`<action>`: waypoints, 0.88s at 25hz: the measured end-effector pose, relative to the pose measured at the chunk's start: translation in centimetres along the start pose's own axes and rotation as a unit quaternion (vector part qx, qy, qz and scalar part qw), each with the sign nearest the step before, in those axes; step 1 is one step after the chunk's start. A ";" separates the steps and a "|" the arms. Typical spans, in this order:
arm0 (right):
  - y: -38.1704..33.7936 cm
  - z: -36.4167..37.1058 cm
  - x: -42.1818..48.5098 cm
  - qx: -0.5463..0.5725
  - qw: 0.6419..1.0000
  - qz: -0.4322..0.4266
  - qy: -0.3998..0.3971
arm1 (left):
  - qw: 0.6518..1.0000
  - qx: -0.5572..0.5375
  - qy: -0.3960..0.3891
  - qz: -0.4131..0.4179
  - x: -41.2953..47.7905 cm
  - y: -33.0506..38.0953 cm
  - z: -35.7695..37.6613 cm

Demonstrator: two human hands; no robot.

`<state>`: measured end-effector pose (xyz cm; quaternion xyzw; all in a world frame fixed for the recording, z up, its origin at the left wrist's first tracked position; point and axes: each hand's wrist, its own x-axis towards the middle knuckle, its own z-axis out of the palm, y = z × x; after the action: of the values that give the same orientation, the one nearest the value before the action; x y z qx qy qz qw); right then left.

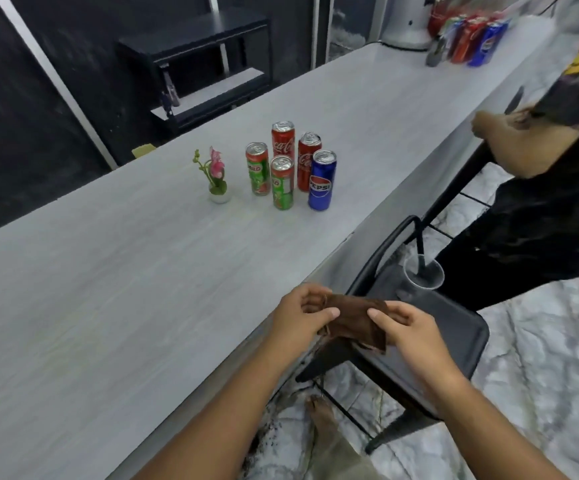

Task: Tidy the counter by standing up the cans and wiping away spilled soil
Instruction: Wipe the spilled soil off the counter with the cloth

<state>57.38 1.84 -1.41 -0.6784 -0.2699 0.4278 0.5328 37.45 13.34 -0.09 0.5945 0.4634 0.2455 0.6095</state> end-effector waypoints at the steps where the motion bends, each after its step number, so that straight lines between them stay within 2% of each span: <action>1: 0.3 -1.8 0.1 0.003 1.000 0.000 0.028 | 0.999 0.017 -0.024 0.013 1.0 0.4 2.0; 8: 4.2 -9.6 -0.1 0.031 0.984 0.047 0.166 | 0.971 0.173 -0.139 0.088 6.0 -0.8 12.5; 14: 9.0 -12.0 0.2 0.000 0.967 0.136 0.217 | 0.961 0.206 -0.186 0.005 8.9 -5.2 17.1; 22: 14.6 -12.3 0.7 -0.072 0.949 0.222 0.211 | 0.936 0.270 -0.222 -0.050 9.7 -10.3 19.5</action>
<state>67.08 -7.82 -14.72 -0.8322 -0.0240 0.3623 0.4190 55.93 10.14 -15.24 0.7519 0.3940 -0.0581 0.5253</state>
